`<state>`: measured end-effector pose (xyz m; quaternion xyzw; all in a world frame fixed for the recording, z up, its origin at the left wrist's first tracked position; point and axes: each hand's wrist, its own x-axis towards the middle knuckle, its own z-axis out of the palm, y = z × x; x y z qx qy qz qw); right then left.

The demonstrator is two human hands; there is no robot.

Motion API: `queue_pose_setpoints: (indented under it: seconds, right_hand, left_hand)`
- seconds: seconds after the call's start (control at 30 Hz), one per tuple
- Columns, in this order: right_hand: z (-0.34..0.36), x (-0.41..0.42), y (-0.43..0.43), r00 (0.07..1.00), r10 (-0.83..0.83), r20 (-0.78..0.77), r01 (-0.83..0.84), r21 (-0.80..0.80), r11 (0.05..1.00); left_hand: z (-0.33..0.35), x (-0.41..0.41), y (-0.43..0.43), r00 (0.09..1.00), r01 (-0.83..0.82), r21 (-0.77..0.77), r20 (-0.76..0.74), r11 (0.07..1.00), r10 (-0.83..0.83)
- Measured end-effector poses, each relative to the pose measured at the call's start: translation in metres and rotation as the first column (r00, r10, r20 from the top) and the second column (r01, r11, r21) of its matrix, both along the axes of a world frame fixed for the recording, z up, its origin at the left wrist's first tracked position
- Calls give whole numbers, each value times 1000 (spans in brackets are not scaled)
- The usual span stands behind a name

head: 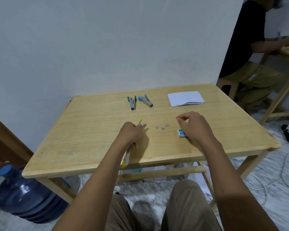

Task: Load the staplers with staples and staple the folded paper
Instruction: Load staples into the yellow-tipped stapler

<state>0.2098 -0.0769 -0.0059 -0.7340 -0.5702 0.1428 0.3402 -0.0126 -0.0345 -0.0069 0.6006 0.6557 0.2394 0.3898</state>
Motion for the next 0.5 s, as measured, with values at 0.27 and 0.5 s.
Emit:
queue_pose_setpoints:
  seconds: [0.27, 0.5]
  right_hand:
    - [-21, 14, -33, 981, -181, 69, 189, -142, 972]
    - [-25, 10, -31, 958, -267, 104, 281, -172, 944]
  left_hand:
    - [-14, 13, 5, 940, 53, 112, -342, 992, -11]
    - [-23, 14, 1, 856, 135, 241, -517, 961, 10]
